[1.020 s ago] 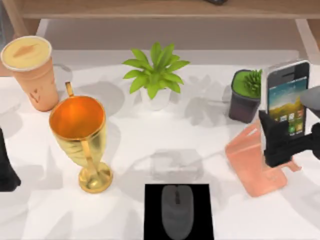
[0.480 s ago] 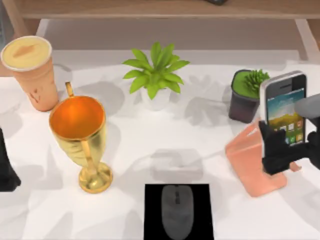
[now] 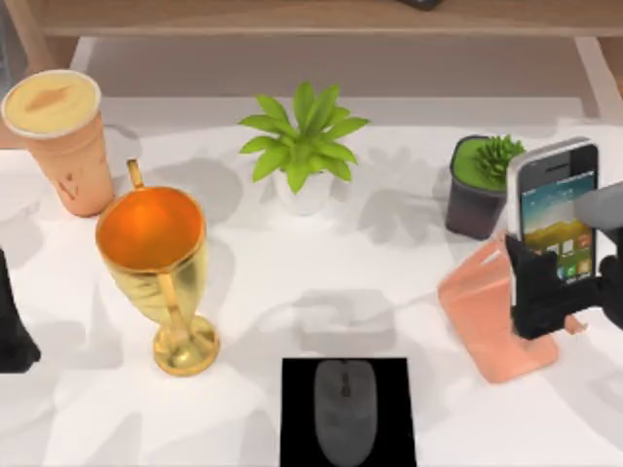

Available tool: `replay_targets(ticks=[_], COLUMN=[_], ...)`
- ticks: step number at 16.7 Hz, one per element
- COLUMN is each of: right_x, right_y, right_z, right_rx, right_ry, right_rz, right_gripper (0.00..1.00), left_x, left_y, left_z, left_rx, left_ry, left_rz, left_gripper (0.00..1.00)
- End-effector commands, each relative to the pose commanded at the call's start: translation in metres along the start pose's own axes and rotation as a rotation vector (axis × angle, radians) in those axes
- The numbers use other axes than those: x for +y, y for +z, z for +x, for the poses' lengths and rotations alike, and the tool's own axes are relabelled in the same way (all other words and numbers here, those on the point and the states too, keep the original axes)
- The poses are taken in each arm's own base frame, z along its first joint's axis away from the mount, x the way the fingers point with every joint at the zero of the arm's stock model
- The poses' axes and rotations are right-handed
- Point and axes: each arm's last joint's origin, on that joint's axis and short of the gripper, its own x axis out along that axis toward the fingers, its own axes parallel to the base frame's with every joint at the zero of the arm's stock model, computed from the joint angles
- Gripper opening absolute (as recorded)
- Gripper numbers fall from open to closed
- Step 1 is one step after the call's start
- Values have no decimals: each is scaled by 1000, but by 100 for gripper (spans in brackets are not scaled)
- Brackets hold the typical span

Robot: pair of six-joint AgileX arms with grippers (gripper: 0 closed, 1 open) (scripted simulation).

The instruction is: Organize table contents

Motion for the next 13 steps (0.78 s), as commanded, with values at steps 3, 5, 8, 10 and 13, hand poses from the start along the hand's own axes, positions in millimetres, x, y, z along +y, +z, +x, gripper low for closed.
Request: replay_targets(ticks=[3,5,8,10,13], right_x=[0,0,0,0,1], right_y=[0,0,0,0,-1], right_z=[0,0,0,0,-3], right_rx=[0,0,0,0,0], right_ry=[0,0,0,0,-1], right_rz=[0,0,0,0,0], right_gripper=[100,100,100,100,100], left_x=[0,0,0,0,0], left_y=[0,0,0,0,0], left_z=[0,0,0,0,0], left_rx=[0,0,0,0,0], left_ry=[0,0,0,0,0], left_rz=[0,0,0,0,0], left_gripper=[100,100,100,100,100])
